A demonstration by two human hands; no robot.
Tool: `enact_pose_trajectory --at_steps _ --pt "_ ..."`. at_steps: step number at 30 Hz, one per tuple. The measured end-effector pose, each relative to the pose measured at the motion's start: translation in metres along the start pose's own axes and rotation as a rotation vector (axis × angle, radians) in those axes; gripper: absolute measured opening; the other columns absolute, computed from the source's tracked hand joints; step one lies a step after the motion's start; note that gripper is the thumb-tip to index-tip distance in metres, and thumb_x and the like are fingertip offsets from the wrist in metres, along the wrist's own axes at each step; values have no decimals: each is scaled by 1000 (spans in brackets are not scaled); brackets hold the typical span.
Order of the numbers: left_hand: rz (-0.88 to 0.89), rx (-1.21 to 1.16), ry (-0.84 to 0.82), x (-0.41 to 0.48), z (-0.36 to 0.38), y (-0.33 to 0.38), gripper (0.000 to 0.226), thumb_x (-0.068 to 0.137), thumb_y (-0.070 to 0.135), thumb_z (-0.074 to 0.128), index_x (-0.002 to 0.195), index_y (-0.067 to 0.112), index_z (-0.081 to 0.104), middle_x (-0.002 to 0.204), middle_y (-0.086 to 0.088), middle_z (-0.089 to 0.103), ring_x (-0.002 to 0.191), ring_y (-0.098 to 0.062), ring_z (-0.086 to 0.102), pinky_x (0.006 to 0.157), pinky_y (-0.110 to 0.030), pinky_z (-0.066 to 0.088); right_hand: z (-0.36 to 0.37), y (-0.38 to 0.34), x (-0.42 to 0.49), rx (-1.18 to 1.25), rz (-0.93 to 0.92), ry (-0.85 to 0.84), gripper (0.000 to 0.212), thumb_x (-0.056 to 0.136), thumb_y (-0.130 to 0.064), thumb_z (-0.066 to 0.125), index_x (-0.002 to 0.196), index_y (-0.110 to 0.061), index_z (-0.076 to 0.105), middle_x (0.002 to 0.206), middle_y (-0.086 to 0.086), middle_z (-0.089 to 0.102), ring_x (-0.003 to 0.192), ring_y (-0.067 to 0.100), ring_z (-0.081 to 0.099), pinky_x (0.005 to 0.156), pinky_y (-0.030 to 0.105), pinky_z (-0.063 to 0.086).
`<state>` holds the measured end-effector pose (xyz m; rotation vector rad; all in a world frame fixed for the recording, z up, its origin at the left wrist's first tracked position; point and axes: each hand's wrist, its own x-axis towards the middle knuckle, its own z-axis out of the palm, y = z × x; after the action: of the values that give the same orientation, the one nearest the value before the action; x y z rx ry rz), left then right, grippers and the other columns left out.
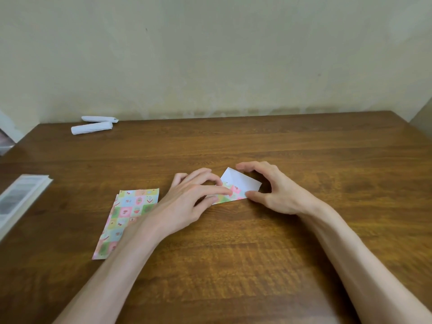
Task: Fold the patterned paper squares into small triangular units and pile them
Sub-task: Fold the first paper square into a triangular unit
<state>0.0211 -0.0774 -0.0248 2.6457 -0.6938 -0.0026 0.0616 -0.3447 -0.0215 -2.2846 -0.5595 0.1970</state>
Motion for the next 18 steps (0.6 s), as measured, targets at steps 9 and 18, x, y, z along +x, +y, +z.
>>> enact_pose_trajectory --at_steps 9,18 --pt "-58 -69 4 -1 -7 -14 31 97 44 65 125 58 65 137 47 49 147 14 16 110 -30 15 -5 -1 3 13 42 -56 71 89 -10 72 139 -53 46 139 -14 53 138 9 39 120 44 31" --pt "-10 -38 131 1 2 -9 30 93 54 65 122 53 69 130 37 56 140 7 31 108 -30 20 29 -25 1 -93 -59 172 61 81 -47 81 135 -48 55 132 -20 50 135 6 37 117 42 20"
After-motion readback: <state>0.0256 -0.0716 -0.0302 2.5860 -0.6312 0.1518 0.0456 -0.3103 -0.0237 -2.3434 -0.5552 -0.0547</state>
